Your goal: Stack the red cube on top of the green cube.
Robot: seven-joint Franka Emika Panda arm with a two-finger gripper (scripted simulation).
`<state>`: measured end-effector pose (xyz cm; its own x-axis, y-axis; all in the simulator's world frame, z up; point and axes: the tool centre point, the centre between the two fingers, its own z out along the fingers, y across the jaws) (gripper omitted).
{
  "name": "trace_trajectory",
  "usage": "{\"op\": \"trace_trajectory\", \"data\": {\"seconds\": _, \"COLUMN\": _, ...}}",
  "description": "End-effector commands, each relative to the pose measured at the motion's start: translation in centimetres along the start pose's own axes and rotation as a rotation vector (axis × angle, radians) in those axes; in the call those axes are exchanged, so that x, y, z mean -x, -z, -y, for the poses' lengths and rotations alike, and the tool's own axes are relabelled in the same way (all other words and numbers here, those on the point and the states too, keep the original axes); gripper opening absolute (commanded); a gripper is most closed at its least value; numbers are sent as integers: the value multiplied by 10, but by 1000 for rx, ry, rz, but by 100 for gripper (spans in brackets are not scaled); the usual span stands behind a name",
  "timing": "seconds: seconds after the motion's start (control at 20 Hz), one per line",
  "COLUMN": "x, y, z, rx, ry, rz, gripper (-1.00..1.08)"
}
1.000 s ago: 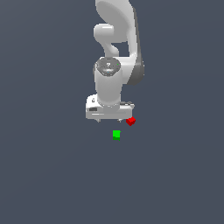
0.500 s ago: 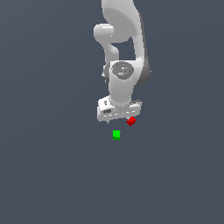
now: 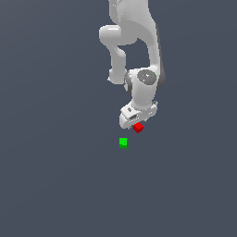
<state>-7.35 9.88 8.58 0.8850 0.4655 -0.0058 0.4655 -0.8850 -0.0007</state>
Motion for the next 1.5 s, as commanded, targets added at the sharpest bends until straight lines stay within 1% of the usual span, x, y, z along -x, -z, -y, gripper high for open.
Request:
{"op": "trace_trajectory", "data": {"seconds": 0.0, "x": 4, "y": -7, "z": 13, "rx": 0, "ry": 48, "rz": -4, "gripper": 100}}
{"op": "trace_trajectory", "data": {"seconds": 0.3, "x": 10, "y": -15, "z": 26, "rx": 0, "ry": 98, "rz": -6, "gripper": 100}}
{"op": "trace_trajectory", "data": {"seconds": 0.6, "x": 10, "y": -19, "z": 25, "rx": 0, "ry": 94, "rz": -5, "gripper": 100}}
{"op": "trace_trajectory", "data": {"seconds": 1.05, "x": 11, "y": -56, "z": 26, "rx": 0, "ry": 98, "rz": -6, "gripper": 100}}
{"op": "trace_trajectory", "data": {"seconds": 1.35, "x": 11, "y": -66, "z": 26, "rx": 1, "ry": 100, "rz": -6, "gripper": 100}}
{"op": "trace_trajectory", "data": {"seconds": 1.4, "x": 11, "y": -66, "z": 26, "rx": 1, "ry": 100, "rz": -6, "gripper": -100}}
{"op": "trace_trajectory", "data": {"seconds": 1.45, "x": 11, "y": -66, "z": 26, "rx": 1, "ry": 100, "rz": -6, "gripper": -100}}
